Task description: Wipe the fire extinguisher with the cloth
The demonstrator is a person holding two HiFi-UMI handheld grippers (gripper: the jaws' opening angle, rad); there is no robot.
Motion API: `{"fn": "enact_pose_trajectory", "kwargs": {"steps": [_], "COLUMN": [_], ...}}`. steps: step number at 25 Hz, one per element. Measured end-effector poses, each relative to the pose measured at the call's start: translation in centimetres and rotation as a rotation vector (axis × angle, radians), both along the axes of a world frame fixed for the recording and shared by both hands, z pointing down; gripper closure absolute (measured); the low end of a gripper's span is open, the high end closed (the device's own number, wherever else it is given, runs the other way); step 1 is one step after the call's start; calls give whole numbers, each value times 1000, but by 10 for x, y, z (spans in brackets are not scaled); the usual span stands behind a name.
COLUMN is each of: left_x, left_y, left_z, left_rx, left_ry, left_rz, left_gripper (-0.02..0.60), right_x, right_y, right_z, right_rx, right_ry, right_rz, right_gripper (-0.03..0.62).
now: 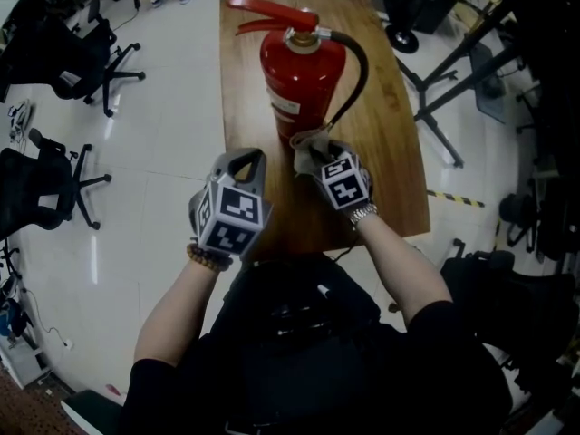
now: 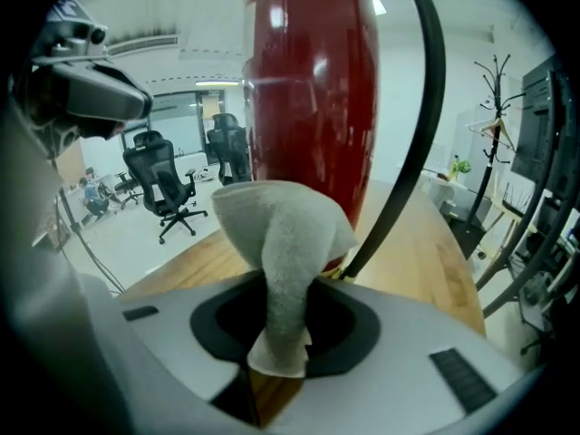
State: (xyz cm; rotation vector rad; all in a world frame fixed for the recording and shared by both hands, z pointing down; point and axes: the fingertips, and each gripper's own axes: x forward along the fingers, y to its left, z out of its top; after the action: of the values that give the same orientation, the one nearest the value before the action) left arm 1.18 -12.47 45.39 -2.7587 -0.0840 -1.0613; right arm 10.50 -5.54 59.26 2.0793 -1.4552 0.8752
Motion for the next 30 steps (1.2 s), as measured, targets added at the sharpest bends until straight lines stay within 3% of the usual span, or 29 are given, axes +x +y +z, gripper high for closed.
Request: {"fn": "enact_pose_trajectory", "kwargs": {"steps": [14,30], "left_x": [15,-15], "left_y": [26,28], "left_z": [-10,-49], "left_rx": [-9,7], "left_ry": [41,127], "left_rz": [-83,4], "left_gripper": [581,581], "right_x": [8,12], "right_y": [25,34], "right_z": [-83,-225], "right_rx": [156,308], "right_ry": [16,220], "right_rz": [-78,7], "right_gripper": [479,479]}}
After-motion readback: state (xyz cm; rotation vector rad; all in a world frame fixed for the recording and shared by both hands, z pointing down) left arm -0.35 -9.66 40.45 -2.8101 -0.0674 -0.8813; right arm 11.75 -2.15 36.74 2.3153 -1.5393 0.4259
